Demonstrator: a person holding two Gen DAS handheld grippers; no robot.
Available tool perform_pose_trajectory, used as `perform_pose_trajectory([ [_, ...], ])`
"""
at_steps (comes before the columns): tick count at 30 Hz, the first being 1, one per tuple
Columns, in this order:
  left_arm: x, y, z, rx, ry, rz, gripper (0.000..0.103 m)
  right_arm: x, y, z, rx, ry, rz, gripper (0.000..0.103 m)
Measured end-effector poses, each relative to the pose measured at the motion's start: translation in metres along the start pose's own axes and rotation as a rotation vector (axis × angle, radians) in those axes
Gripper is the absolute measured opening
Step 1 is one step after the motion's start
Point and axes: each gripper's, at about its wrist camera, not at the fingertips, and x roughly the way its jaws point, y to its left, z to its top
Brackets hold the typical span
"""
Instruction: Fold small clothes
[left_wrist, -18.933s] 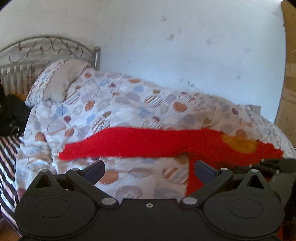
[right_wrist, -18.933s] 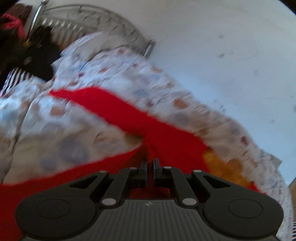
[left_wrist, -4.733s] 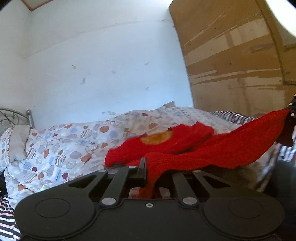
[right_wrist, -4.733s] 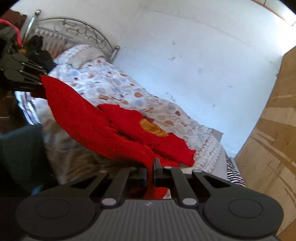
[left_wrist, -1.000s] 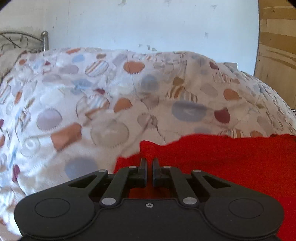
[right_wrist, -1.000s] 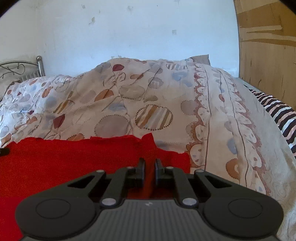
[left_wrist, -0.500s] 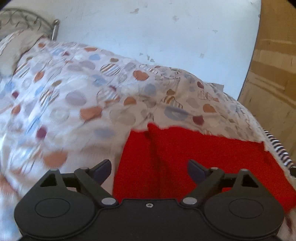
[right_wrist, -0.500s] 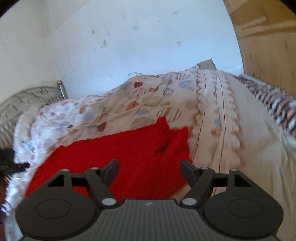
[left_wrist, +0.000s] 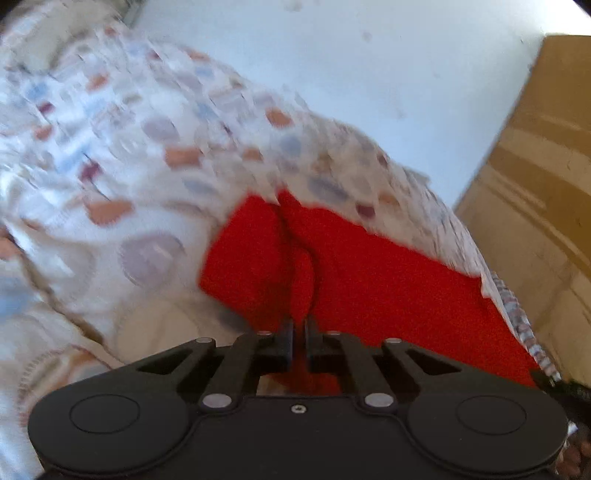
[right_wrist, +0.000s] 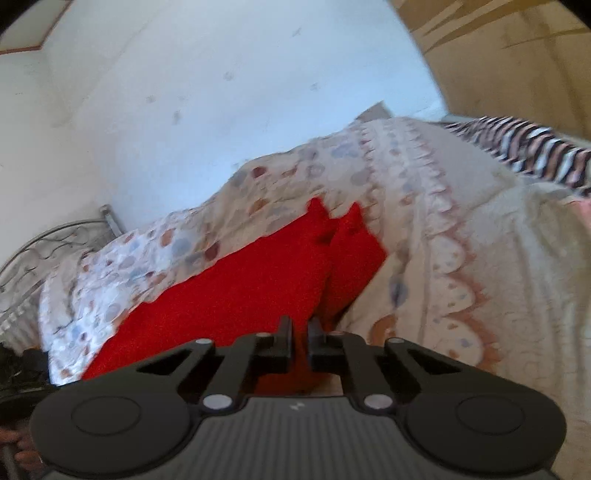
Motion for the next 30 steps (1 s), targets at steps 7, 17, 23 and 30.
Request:
perform_pose_trajectory([
  [7,0.016,0.019,-0.015,-0.080,0.055,0.045,0.005,0.003,-0.011,-0.022,0.044,0.021,-0.020,0.008],
  [17,-0.023,0.003,-0.018,0.016,-0.080,0.096,0.083,-0.012,0.044,-0.013,-0.299,-0.091,-0.162,0.079],
  [23,-0.037,-0.002,-0.024,-0.038,-0.067,0.105,0.102,0.018,0.094,-0.004,-0.423,-0.091,-0.095,0.093],
  [30,-0.036,0.000,-0.042,-0.178,0.019,-0.004,0.102,0.088,0.153,-0.009,-0.502,0.002,-0.065,0.100],
])
